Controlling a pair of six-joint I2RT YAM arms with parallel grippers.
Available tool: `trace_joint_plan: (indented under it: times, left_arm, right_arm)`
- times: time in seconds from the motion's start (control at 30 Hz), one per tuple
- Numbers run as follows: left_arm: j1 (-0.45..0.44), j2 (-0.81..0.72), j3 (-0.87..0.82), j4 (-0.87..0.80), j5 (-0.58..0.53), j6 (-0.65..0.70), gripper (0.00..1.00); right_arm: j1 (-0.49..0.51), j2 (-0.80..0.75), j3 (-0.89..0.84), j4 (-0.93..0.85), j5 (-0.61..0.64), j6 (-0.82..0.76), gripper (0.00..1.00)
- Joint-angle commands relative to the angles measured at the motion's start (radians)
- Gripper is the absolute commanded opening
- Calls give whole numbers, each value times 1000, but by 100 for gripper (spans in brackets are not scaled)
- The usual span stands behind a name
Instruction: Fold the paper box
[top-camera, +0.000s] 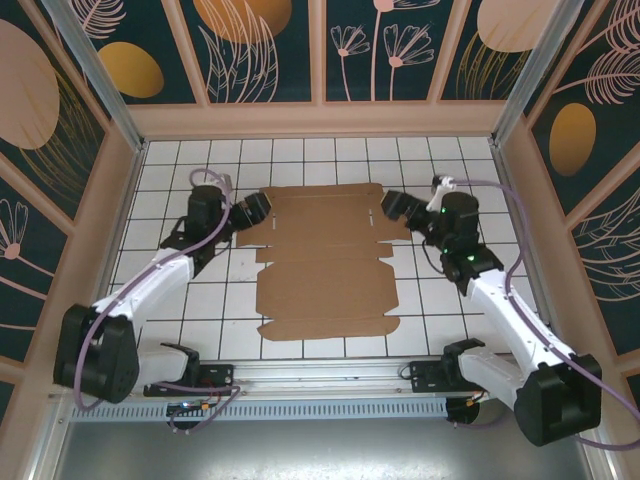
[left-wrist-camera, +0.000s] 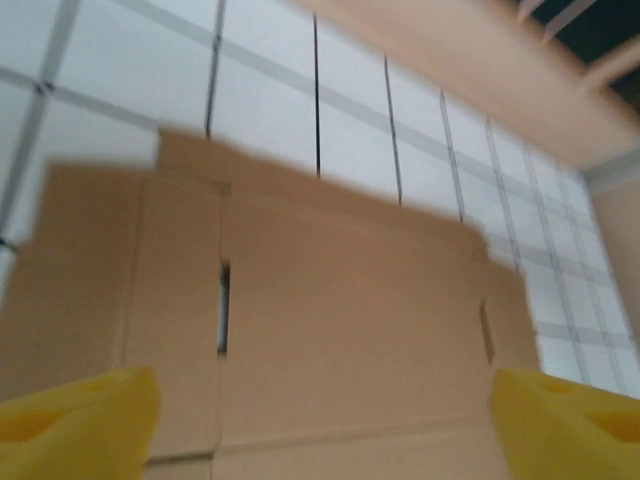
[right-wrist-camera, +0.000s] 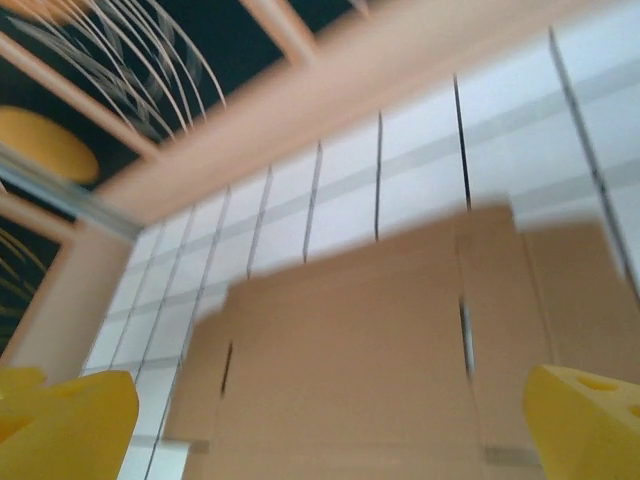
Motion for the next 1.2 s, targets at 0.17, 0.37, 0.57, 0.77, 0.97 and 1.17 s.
trace_joint_plan:
  times: [0.17,0.37,0.57,0.77,0.97,1.17]
  left_arm:
    - [-48,231,-10,136,138,-61,30]
    - [-47,352,45,160,116,-91,3]
    - [-47,503,171,51,68,-30,0]
    - [-46,572,202,-10,28,27,0]
    - [-46,594,188,-41,-13,77,0]
    - [-48,616,179,-43,-24,90,0]
  right_arm:
    - [-117,160,-216,235,-215,409,96]
    - [-133,342,-222,426,-249,546,96]
    - [-144,474,-180,489,-197,611,96]
    - [-154,596,-162,637,-231,697,96]
    - [-161,626,-167,725,-206,727,94]
    - [-179,655,-229,970,-187,794,89]
